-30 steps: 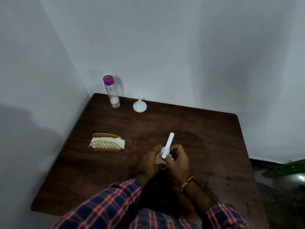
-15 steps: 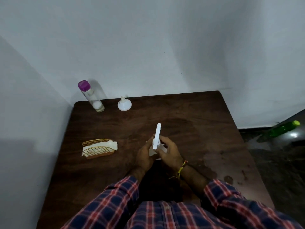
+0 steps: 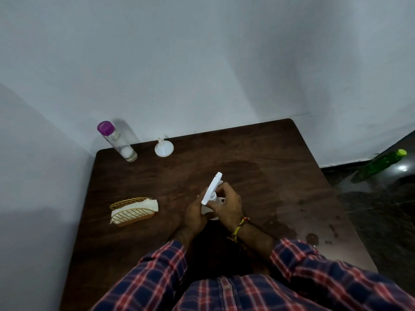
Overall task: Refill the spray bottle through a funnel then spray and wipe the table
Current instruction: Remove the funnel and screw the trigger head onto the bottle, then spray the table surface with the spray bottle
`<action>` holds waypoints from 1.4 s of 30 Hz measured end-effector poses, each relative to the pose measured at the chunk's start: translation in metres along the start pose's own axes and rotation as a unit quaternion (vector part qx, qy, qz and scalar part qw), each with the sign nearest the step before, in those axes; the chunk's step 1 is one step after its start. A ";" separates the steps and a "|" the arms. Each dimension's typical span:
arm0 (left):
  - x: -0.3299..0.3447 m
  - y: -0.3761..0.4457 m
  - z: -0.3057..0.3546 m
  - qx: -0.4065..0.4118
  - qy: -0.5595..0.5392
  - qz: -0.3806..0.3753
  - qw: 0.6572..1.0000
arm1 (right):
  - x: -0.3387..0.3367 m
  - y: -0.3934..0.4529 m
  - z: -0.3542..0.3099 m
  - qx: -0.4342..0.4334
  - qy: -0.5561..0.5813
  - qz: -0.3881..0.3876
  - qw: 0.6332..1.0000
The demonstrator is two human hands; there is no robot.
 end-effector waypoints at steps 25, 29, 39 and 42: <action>-0.007 -0.016 0.025 -0.015 0.088 0.069 0.994 | 0.006 -0.010 -0.004 -0.056 -0.028 0.029 0.998; -0.009 -0.014 0.027 -0.007 0.089 0.079 0.993 | 0.010 -0.014 -0.005 -0.055 -0.028 0.067 0.996; -0.013 -0.019 0.033 0.007 0.082 0.096 0.992 | 0.007 -0.012 -0.008 -0.071 -0.045 0.055 0.995; -0.015 -0.019 0.035 0.011 0.096 0.107 0.989 | 0.011 -0.014 -0.008 -0.060 -0.064 0.083 0.993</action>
Point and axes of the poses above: each hand's wrist, its own y-axis towards the middle knuckle, its own x-axis out of the palm, z = x × y, the point moved 3 cm from there along y, towards the middle knuckle, and after that the axes turned 5 degrees about x, right-handed, at the moved point
